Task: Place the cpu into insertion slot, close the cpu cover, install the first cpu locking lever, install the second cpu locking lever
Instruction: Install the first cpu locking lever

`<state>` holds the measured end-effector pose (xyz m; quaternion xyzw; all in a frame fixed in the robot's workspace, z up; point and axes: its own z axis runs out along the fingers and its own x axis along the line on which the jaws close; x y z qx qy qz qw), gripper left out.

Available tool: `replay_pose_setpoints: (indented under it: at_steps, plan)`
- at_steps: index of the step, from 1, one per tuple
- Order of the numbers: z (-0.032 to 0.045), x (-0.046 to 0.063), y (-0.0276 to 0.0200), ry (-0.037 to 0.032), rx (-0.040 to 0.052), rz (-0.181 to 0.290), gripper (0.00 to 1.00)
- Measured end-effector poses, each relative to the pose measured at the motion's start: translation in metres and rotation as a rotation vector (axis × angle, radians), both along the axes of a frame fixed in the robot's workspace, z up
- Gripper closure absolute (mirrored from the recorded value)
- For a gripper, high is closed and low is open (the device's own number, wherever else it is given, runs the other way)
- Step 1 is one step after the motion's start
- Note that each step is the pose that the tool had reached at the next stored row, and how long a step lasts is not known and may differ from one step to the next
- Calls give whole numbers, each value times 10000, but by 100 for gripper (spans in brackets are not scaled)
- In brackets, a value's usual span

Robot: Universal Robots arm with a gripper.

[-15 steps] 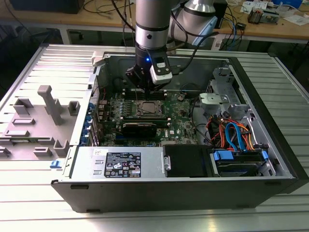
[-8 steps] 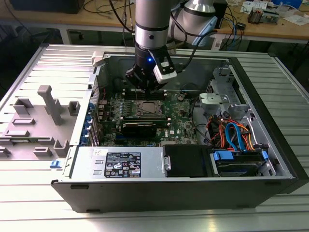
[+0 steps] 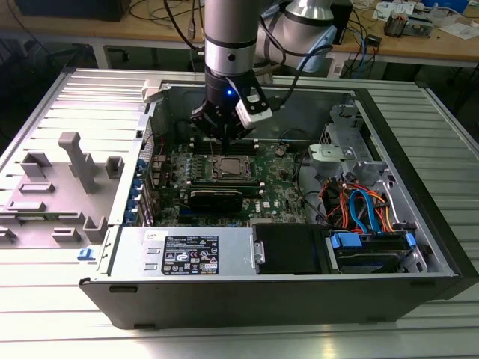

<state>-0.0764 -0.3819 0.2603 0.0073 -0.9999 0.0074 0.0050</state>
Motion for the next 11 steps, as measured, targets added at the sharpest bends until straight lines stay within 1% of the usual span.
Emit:
replay_pose_setpoints:
  at_steps: [3,4,5,6,7,8,11]
  plan:
    - [0,-65,0,-31,0,7,89]
    - [0,-113,0,-77,0,5,89]
    - [-1,-135,0,-133,0,5,89]
    - [-2,-150,0,-219,1,6,89]
    - [-3,-180,0,-373,0,8,89]
    - [-3,-197,0,-406,1,16,89]
    - [-7,-213,0,-420,4,41,89]
